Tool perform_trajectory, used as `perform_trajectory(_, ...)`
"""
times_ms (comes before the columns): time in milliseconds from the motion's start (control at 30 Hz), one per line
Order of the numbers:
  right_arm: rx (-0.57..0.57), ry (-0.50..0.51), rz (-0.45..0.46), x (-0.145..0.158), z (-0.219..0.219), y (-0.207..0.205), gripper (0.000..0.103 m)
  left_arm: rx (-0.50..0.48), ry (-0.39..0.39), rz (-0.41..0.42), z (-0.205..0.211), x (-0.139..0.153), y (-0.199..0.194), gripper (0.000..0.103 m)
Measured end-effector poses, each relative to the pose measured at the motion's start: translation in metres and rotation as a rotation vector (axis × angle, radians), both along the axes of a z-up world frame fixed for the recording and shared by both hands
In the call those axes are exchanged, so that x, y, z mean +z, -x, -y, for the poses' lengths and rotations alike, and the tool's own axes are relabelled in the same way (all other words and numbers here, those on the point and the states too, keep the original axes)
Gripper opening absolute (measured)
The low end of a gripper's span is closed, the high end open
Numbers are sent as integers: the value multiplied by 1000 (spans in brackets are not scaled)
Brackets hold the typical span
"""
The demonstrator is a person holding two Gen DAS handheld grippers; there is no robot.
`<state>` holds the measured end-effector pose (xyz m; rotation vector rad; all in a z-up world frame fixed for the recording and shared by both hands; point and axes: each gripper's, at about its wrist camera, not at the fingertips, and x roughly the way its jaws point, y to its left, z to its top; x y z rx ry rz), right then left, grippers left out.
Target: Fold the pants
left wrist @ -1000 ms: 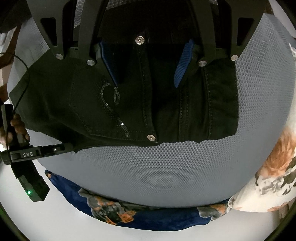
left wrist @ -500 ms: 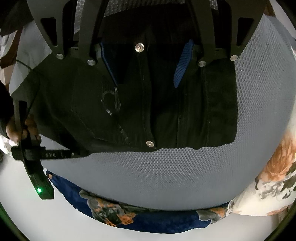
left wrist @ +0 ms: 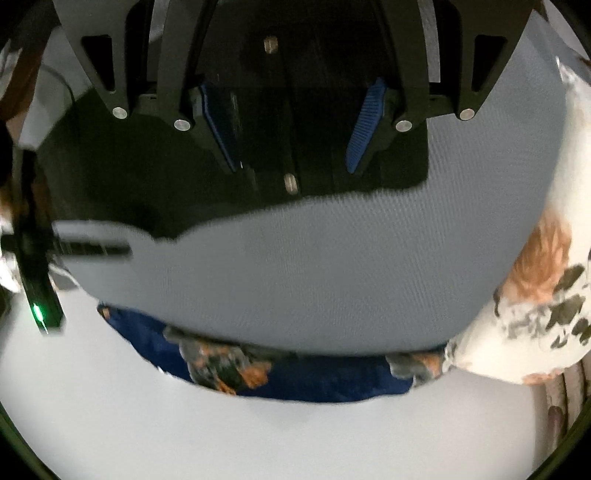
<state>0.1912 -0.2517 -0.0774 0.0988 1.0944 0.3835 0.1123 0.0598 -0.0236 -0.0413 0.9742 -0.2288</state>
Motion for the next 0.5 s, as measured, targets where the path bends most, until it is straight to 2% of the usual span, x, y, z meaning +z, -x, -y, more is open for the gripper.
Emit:
perform_trajectory(100,-29,57,-18,-12,9,10,33,8,-9,-27,-2,-10,-25,62)
perform_trajectory(200,-75,71,-40,-24,16,9,33,46,-52,-134,-11,-38,-41,61)
perform_trajectory(233,-86,74,-43,-28,18,8,33,39,-48,-145,-11,-43,-39,60)
perform_trajectory(367,-151,115,-70,-49,24,-1,32,-17,-158,-138,4,-51,-29,60)
perform_trajectory(400,-167,102,-44,-50,26,-3,32,-11,-158,-140,4,-52,-26,60)
perform_trajectory(500,-194,87,-50,-51,29,-7,34,0,-127,-149,-1,-53,-23,60)
